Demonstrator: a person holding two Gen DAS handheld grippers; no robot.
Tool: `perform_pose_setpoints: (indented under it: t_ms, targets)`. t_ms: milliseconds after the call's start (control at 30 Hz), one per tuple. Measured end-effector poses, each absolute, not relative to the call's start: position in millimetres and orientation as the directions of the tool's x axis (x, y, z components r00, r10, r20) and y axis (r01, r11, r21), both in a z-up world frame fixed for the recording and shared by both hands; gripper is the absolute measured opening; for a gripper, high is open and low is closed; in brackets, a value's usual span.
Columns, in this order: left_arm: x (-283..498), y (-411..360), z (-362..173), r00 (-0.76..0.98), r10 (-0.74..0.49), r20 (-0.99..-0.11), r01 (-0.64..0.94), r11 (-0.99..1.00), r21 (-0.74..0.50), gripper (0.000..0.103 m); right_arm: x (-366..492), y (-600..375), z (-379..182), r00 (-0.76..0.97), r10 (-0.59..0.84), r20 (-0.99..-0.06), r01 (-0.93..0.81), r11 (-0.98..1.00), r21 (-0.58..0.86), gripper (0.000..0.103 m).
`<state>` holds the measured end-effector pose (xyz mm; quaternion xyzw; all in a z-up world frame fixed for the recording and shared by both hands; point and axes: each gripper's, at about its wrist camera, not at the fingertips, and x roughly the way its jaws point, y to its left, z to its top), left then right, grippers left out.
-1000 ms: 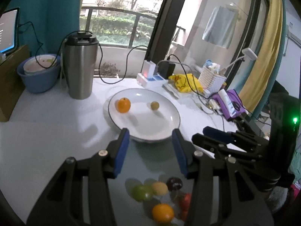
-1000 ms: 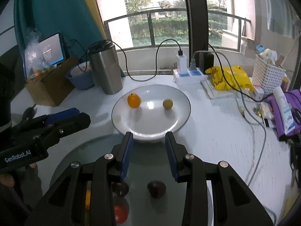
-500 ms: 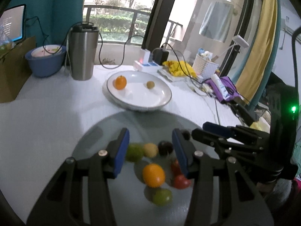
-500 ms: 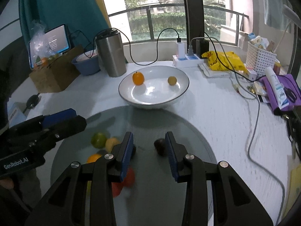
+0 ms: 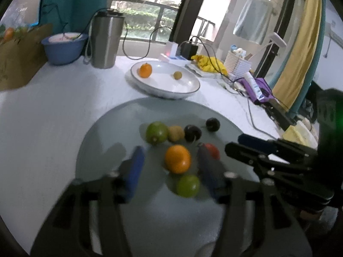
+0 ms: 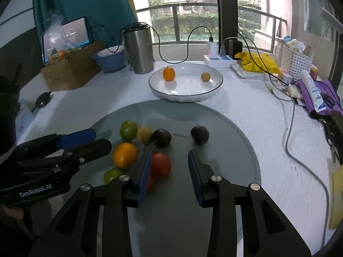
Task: Organize fruits
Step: 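Grasp a green lime with the left gripper while the right gripper grasps a red tomato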
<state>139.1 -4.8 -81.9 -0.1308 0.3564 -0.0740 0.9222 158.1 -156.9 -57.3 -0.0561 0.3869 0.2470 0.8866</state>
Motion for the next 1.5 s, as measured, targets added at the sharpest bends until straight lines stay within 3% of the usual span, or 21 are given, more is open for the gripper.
perform_pose_setpoints:
  t_ms: [900,967,1300,1333,1400,1500]
  targets:
    - [117,-8,-101,0.705,-0.211,-0.677,0.009,0.957,-0.289,0.077,153,-141,-92,0.469,0.45,-0.76,-0.537,0.828,0.159,0.037]
    - [119,-11,-102,0.697,-0.211,-0.685,0.014,0.96,-0.281,0.077,153,-143,-93,0.465,0.46,-0.756,-0.544,0.823,0.165,0.029]
    - [128,-33,-104,0.677,-0.193,-0.71,0.059,0.976,-0.209,0.076,151,-164,-86,0.495,0.446,-0.746,-0.523,0.838,0.154,0.029]
    - [129,-35,-104,0.676,-0.194,-0.711,0.065,0.977,-0.205,0.075,151,-167,-85,0.499,0.444,-0.745,-0.519,0.841,0.153,0.029]
    - [132,-38,-106,0.662,-0.2,-0.722,0.075,0.976,-0.202,0.055,152,-171,-85,0.504,0.438,-0.744,-0.512,0.846,0.15,0.029]
    - [135,-42,-108,0.657,-0.2,-0.727,0.088,0.978,-0.19,0.045,154,-176,-84,0.508,0.429,-0.747,-0.499,0.853,0.151,0.029]
